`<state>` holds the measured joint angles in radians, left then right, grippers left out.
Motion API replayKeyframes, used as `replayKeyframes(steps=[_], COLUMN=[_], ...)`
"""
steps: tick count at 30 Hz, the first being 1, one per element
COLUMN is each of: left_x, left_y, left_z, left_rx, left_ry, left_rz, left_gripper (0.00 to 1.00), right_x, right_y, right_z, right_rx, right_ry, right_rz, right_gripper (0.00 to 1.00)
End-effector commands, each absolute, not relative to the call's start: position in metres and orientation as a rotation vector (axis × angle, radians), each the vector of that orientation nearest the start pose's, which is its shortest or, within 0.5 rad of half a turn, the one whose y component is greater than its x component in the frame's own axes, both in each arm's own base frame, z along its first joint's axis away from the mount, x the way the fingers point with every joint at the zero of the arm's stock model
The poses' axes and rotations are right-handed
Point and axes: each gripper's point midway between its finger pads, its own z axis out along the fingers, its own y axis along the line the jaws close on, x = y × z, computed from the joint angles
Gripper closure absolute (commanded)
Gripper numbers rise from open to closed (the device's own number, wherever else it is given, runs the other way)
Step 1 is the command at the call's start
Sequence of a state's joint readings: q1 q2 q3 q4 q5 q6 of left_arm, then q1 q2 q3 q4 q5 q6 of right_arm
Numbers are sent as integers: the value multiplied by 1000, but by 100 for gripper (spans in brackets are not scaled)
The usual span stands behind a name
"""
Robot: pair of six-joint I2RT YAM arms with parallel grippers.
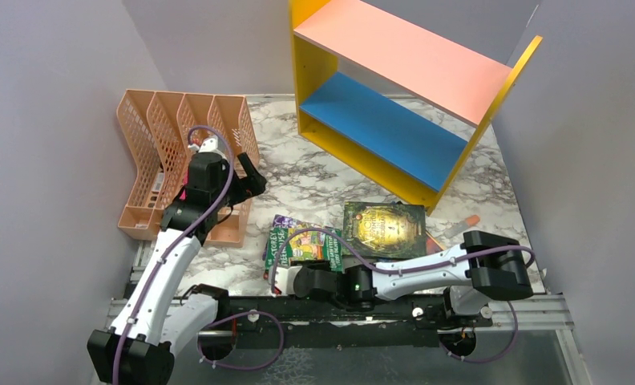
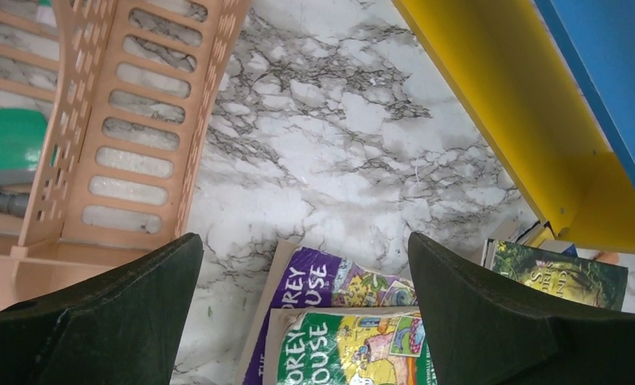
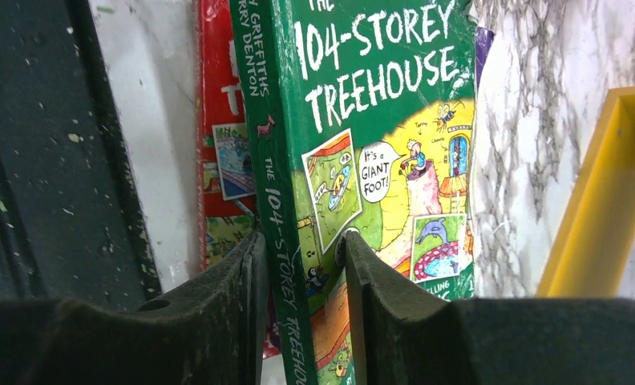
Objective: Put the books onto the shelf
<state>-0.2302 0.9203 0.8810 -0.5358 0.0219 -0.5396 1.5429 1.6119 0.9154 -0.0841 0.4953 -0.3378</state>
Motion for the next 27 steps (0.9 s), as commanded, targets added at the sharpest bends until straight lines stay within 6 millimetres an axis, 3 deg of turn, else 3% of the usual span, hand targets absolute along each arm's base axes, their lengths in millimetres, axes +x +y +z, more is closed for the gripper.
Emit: replayKeyframes(steps=[1, 7, 11, 13, 23, 27], left_x=[271, 249, 232, 228, 226, 221], left_y=[-79, -57, -28, -25, -76, -105], left_z=[191, 170, 183, 193, 185, 172], left_rx=[-495, -708, -746, -729, -608, -550], left_ry=[2174, 2172, 2145, 2133, 2199, 2261], left_rz=[-430, -350, -173, -170, -499, -677], left_gripper=[1, 1, 1, 1, 1, 1], right_x=[94, 115, 127, 129, 146, 155], right_y=[402, 420, 433, 439, 456, 455], right_z=[87, 99, 116, 122, 137, 139], right_rx=[-1541, -1262, -1053, -990, -736, -635], right_ry=[1607, 1684, 1771, 1801, 1949, 2000], right_rz=[228, 211, 287, 344, 592, 644], right_gripper=[90, 95, 95, 95, 95, 96])
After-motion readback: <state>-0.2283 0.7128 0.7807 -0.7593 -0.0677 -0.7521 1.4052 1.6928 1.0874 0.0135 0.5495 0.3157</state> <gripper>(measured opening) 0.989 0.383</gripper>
